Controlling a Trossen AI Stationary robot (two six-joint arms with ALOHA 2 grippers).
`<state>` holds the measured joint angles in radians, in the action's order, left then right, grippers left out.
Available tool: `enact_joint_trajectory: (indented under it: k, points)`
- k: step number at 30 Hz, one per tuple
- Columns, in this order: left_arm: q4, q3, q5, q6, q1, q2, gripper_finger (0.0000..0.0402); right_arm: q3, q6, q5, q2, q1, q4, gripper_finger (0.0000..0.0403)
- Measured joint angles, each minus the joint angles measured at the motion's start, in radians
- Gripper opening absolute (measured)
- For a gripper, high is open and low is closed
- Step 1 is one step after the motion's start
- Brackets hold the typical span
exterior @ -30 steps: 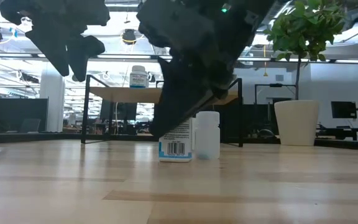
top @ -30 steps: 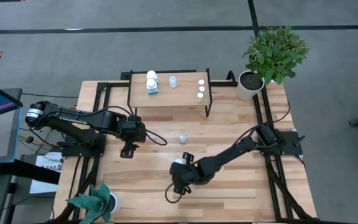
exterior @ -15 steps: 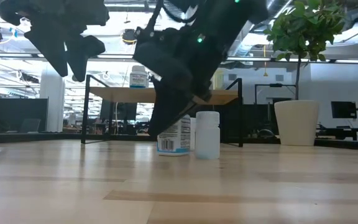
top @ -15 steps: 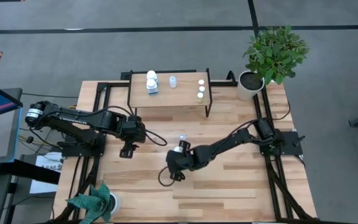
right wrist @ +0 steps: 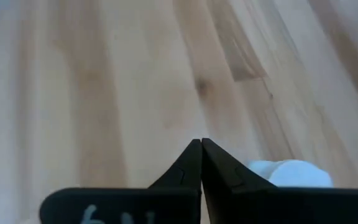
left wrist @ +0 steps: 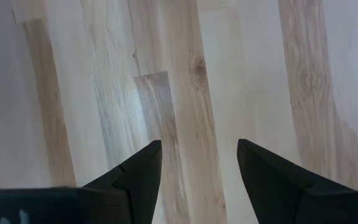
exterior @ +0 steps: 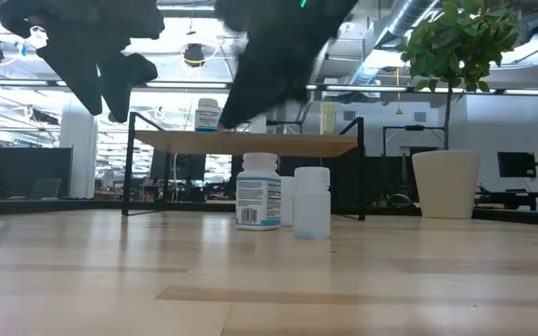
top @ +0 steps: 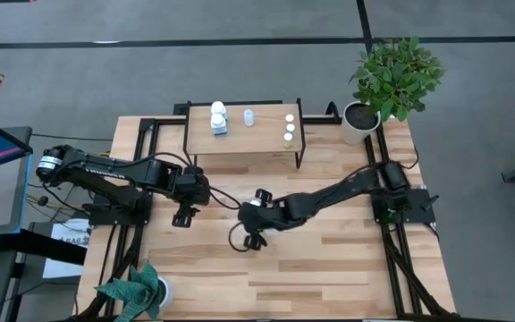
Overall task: Pick and place medicine bottles onto shelf by color
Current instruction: Put the white pill bottle on the shelf aligned with the other white pill bottles
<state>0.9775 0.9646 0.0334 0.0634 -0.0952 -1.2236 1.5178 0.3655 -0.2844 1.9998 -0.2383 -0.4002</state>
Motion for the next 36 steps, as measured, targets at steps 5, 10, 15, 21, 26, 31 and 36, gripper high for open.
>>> enact_joint_trajectory:
  k: [5,10,15,21,26,31,36]
  points:
    - [-0.005,0.0,-0.043,-0.05,0.0,0.0,0.0197,0.0,-0.015,-0.001,-0.149,-0.056,-0.212,0.0021]
    - [-0.009,0.0,-0.05,-0.056,0.0,-0.001,0.0197,0.0,0.104,-0.005,-0.282,-0.132,-0.48,0.0022]
    - [-0.023,0.0,-0.048,-0.057,0.0,-0.002,0.0196,0.0,0.225,-0.05,-0.329,-0.217,-0.662,0.0024]
    - [-0.196,0.0,-0.049,-0.111,0.0,-0.008,0.02,-0.006,0.393,-0.197,-0.346,-0.289,-0.892,0.002]
    - [-0.263,0.0,-0.036,-0.117,0.0,-0.026,0.0228,-0.096,0.389,-0.264,-0.417,-0.289,-0.912,0.0017]
    - [-0.36,-0.001,-0.034,-0.172,0.001,-0.096,0.0263,-0.274,0.384,-0.269,-0.565,-0.223,-0.873,0.0016]
    - [-0.466,0.002,-0.006,-0.262,0.0,-0.211,0.0282,-0.45,0.31,-0.265,-0.739,-0.156,-0.717,0.0016]
